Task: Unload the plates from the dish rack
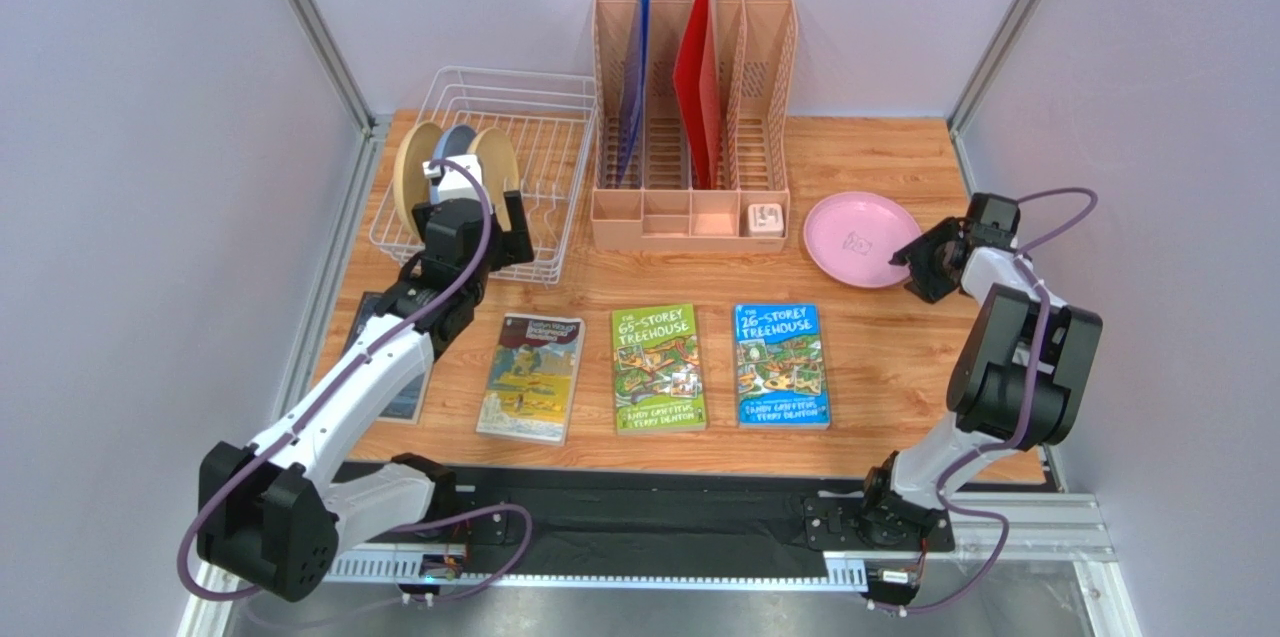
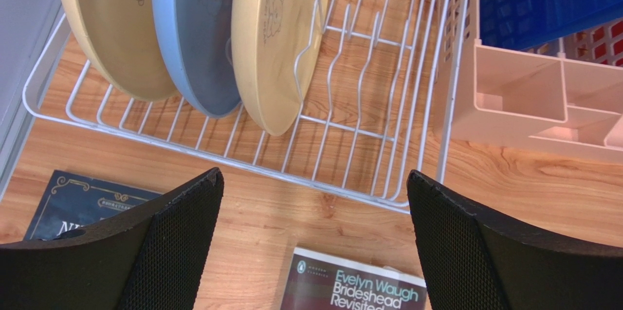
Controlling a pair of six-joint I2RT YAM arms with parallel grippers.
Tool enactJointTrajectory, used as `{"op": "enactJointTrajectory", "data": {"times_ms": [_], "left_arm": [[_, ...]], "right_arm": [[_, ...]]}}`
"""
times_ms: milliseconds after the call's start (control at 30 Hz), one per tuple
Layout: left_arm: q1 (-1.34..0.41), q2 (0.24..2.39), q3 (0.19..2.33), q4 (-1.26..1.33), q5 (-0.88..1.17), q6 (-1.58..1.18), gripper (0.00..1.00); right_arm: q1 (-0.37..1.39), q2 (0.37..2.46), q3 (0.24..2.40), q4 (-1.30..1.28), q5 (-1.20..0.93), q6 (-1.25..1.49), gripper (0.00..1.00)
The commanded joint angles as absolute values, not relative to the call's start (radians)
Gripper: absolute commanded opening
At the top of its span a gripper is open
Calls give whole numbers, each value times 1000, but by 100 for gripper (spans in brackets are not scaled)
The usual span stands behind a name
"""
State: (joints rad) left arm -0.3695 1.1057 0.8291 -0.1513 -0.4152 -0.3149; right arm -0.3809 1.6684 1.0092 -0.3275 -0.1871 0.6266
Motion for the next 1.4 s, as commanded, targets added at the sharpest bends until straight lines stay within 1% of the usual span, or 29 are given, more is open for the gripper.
{"op": "enactJointTrajectory", "data": {"times_ms": [0, 100, 200, 333, 400, 500, 633, 800, 900, 1000, 1033, 1100, 1133, 1200, 1233, 1300, 1333, 1367], "left_arm": [[-344, 1137, 854, -104, -387, -302, 100], [-330, 1160, 867, -103, -388, -304, 100], [-310, 1186, 877, -81, -403, -296, 100], [-296, 1235, 907, -49, -446, -279, 97], [-296, 1267, 911, -17, -478, -256, 95], [-295, 1313, 925, 43, -485, -230, 89], [-293, 1384, 966, 60, -509, -215, 78], [-293, 1440, 979, 89, -603, -235, 71], [-295, 1471, 982, 117, -662, -227, 63], [-293, 1511, 989, 144, -702, -204, 59], [-295, 1519, 992, 147, -709, -199, 53], [-295, 1529, 991, 158, -727, -192, 46], [-295, 1531, 986, 173, -735, -192, 39], [-296, 1529, 968, 192, -739, -179, 34], [-295, 1529, 962, 208, -736, -175, 23], [-295, 1520, 947, 219, -741, -172, 15], [-296, 1519, 942, 235, -744, -169, 3], [-298, 1510, 927, 244, -750, -167, 0]], "right_arm": [[-365, 1602, 1061, -342, -109, 601, 53], [-351, 1574, 1078, -389, -55, 583, 54], [-324, 1504, 1074, -420, 35, 566, 54], [-275, 1369, 1045, -436, 61, 548, 54], [-246, 1333, 1035, -440, 57, 548, 55], [-204, 1278, 1035, -445, 58, 545, 55], [-176, 1240, 1040, -462, 44, 543, 55], [-140, 1187, 1040, -483, 38, 528, 55], [-127, 1163, 1035, -497, 34, 515, 55], [-126, 1147, 1023, -503, 20, 506, 55], [-126, 1141, 1014, -502, 18, 506, 55], [-126, 1135, 1003, -494, 14, 503, 55], [-126, 1134, 1000, -494, 15, 503, 55], [-124, 1137, 991, -489, 15, 502, 55], [-124, 1138, 988, -486, 15, 502, 55], [-124, 1147, 982, -488, 15, 499, 55], [-124, 1149, 979, -486, 15, 500, 55], [-123, 1152, 977, -485, 15, 499, 55]]}}
